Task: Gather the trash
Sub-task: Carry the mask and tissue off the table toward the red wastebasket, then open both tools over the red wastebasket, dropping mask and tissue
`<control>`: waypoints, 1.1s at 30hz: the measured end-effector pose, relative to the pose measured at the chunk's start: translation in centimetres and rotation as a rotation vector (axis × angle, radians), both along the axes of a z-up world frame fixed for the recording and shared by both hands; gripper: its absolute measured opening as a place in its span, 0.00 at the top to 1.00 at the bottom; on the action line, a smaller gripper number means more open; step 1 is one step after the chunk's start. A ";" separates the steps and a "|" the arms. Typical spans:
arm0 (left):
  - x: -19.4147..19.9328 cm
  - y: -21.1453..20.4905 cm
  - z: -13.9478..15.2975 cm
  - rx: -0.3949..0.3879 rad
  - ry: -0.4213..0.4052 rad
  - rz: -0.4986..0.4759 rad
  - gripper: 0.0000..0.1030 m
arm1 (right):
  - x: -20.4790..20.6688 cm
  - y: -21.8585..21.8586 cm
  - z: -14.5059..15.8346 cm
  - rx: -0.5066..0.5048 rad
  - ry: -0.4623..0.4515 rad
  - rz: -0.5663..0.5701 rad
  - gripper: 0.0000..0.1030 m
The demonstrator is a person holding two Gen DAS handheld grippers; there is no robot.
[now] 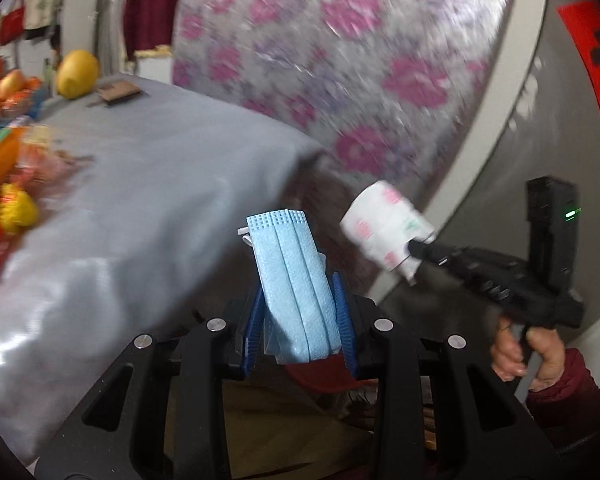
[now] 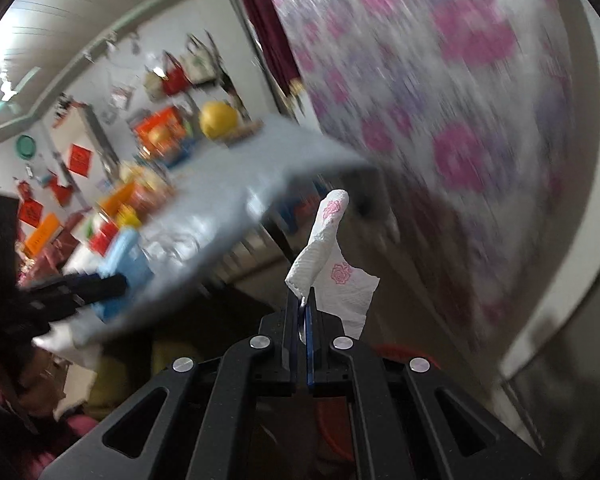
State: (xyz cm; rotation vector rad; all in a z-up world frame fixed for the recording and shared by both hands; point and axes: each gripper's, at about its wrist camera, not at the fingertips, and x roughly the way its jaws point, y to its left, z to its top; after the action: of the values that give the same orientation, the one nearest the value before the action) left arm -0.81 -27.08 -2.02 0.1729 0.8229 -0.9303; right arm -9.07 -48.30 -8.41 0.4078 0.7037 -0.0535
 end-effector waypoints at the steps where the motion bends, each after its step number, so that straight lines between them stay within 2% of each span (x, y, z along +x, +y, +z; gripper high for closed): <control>1: -0.2 -0.7 -0.5 0.010 0.011 -0.015 0.67 | 0.0 -0.7 -2.1 0.029 0.049 -0.012 0.96; 4: -0.9 -2.7 -2.0 0.041 0.042 -0.066 0.67 | 0.3 -2.1 -7.0 0.109 0.163 -0.019 0.95; 7: -1.6 -4.8 -3.4 0.077 0.053 -0.109 0.67 | 0.8 -3.1 -11.6 0.202 0.272 -0.024 0.89; 9: -1.7 -6.0 -4.2 0.103 0.059 -0.134 0.67 | 0.3 -4.1 -12.5 0.239 0.273 -0.052 0.85; 11: -1.8 -7.0 -4.8 0.123 0.067 -0.153 0.67 | 0.0 -4.7 -11.5 0.219 0.247 -0.073 0.84; 12: -1.8 -7.6 -5.1 0.134 0.072 -0.164 0.67 | -0.2 -5.1 -10.8 0.199 0.226 -0.088 0.80; 15: -1.7 -9.1 -5.8 0.155 0.083 -0.191 0.66 | -1.3 -6.4 -8.3 0.142 0.140 -0.150 0.60; 16: -1.7 -9.6 -6.0 0.161 0.088 -0.201 0.65 | -1.6 -6.8 -7.5 0.125 0.114 -0.168 0.58; 18: -1.9 -10.4 -6.5 0.176 0.091 -0.218 0.59 | -2.0 -7.3 -6.4 0.107 0.083 -0.186 0.57; 21: -2.3 -11.8 -6.9 0.203 0.065 -0.228 0.38 | -2.4 -8.2 -5.5 0.112 0.045 -0.200 0.55; 23: -2.5 -12.3 -7.2 0.214 0.042 -0.228 0.20 | -2.6 -8.4 -5.5 0.114 0.034 -0.201 0.55; 27: -2.8 -12.3 -7.0 0.223 -0.001 -0.215 0.17 | -3.2 -8.8 -5.1 0.123 0.014 -0.194 0.55; 29: -2.9 -11.8 -6.6 0.218 -0.038 -0.187 0.09 | -3.4 -8.6 -4.7 0.124 0.006 -0.192 0.54; 33: -3.0 -10.5 -5.6 0.204 -0.100 -0.142 0.07 | -3.5 -8.0 -4.0 0.105 -0.013 -0.191 0.45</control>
State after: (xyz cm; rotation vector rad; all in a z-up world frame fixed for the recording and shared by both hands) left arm -3.84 -37.58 -7.67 0.4569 0.8201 -0.9616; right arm -12.57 -56.31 -12.45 0.5753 0.6552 -0.1950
